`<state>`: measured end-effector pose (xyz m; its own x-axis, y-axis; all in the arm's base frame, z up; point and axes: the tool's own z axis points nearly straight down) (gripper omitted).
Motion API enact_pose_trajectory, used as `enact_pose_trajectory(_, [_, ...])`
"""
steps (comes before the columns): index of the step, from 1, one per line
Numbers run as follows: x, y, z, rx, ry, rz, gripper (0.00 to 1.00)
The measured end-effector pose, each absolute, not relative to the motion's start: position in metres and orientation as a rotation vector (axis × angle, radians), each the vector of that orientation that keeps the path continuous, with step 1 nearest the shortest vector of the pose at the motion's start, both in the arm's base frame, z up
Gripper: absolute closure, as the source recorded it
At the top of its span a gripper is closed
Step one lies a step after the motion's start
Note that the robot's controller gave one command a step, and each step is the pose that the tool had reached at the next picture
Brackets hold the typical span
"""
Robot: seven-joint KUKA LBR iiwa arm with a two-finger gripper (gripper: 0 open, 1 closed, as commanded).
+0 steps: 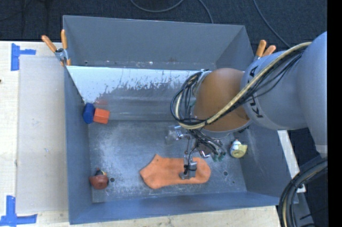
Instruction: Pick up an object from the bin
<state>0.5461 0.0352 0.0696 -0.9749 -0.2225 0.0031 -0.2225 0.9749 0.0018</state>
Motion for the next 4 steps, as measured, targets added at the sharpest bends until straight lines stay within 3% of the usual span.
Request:
enact_pose_trajectory(1, [0.536,0.034,0.070,0.460,-3.101,-0.004,1.00])
enact_pose_trajectory(2, [0.543,0.036,0.070,0.188,-3.127,-0.003,1.00])
enact_pose_trajectory(3, [0.544,0.036,0.070,0.163,-3.128,-0.003,1.00])
enact_pose_trajectory(4, [0.571,0.039,0.223,0.226,-3.128,-0.003,1.00])
